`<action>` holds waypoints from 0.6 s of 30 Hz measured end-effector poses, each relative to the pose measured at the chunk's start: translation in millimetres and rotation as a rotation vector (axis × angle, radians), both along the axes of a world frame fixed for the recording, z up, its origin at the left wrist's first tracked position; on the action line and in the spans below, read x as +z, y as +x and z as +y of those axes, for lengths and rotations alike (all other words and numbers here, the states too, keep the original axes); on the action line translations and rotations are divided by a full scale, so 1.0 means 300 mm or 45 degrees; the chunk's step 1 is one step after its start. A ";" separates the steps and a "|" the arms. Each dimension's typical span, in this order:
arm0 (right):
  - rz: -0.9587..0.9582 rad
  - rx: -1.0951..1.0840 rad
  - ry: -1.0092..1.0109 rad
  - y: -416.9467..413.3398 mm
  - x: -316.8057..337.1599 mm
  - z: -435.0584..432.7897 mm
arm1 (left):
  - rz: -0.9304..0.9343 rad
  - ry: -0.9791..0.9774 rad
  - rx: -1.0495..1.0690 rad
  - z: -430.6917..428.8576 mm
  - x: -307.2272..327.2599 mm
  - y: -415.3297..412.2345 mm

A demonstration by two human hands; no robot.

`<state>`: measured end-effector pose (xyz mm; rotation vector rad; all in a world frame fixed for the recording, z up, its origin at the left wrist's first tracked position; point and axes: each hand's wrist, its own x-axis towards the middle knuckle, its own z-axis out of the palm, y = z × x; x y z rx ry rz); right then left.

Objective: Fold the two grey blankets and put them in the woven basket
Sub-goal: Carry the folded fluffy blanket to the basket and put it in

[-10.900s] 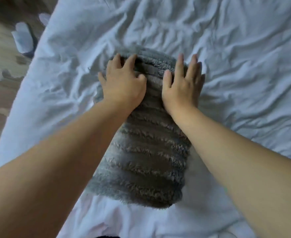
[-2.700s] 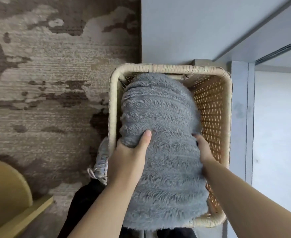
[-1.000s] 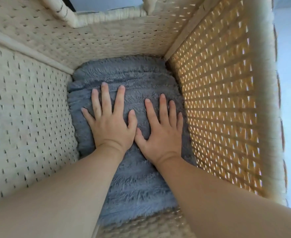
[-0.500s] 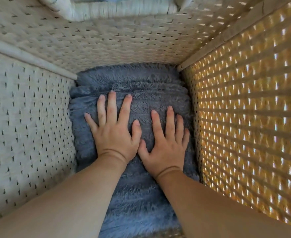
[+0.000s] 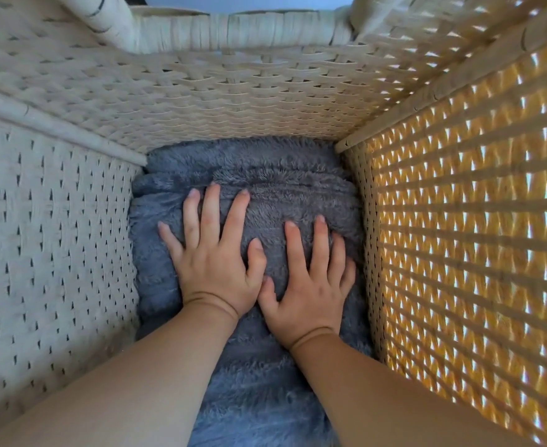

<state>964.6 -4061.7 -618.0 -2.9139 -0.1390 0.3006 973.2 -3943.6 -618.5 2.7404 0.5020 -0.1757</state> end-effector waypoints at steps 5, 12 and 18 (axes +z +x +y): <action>0.097 -0.020 0.077 0.005 0.073 -0.009 | 0.086 -0.028 0.026 -0.010 0.086 0.000; 0.476 0.076 -0.009 0.049 0.299 -0.033 | 0.315 -0.130 -0.060 -0.026 0.399 -0.077; 0.590 0.071 0.111 0.238 0.476 0.020 | 0.572 -0.277 0.268 -0.053 0.617 -0.234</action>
